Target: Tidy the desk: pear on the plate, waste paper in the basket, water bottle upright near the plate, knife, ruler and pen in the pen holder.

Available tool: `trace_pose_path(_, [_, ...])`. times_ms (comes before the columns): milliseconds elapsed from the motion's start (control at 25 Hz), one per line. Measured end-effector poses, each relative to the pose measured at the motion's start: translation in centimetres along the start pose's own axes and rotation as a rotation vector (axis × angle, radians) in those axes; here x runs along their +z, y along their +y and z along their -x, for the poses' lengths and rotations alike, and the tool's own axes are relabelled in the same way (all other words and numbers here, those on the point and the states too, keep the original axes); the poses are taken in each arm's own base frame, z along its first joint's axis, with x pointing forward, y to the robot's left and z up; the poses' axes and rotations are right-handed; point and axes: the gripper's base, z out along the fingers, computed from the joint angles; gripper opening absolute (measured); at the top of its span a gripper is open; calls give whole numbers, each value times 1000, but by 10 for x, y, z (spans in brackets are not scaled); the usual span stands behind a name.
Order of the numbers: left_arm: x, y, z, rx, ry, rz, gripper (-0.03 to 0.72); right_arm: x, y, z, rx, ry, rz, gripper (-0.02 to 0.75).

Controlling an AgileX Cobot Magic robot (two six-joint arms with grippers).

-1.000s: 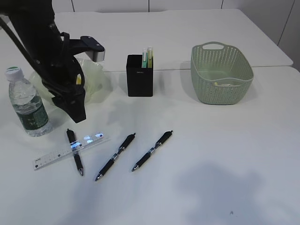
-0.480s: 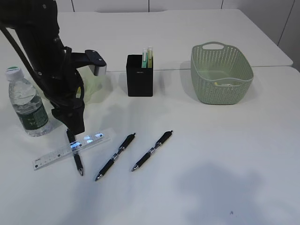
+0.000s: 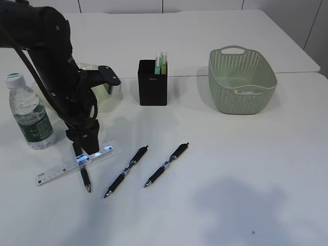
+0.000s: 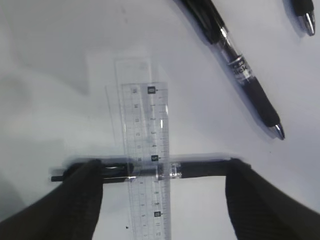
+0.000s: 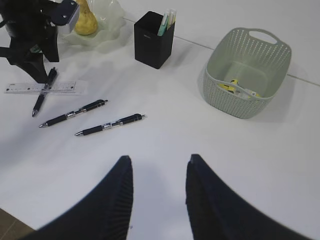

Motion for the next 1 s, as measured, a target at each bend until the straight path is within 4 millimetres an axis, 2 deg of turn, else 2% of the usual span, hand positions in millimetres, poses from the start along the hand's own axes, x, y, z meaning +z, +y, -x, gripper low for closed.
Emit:
trace_pose_path(200, [12, 2, -1, 2, 31, -11, 543, 0, 0, 0, 0, -4, -1, 299])
trace_pose_path(520, [13, 5, 1, 9, 3, 19, 543, 0, 3, 2, 24, -19, 29, 299])
trace_pose_path(1000, [41, 10, 0, 8, 45, -4, 543, 0, 4, 3, 34, -28, 41, 300])
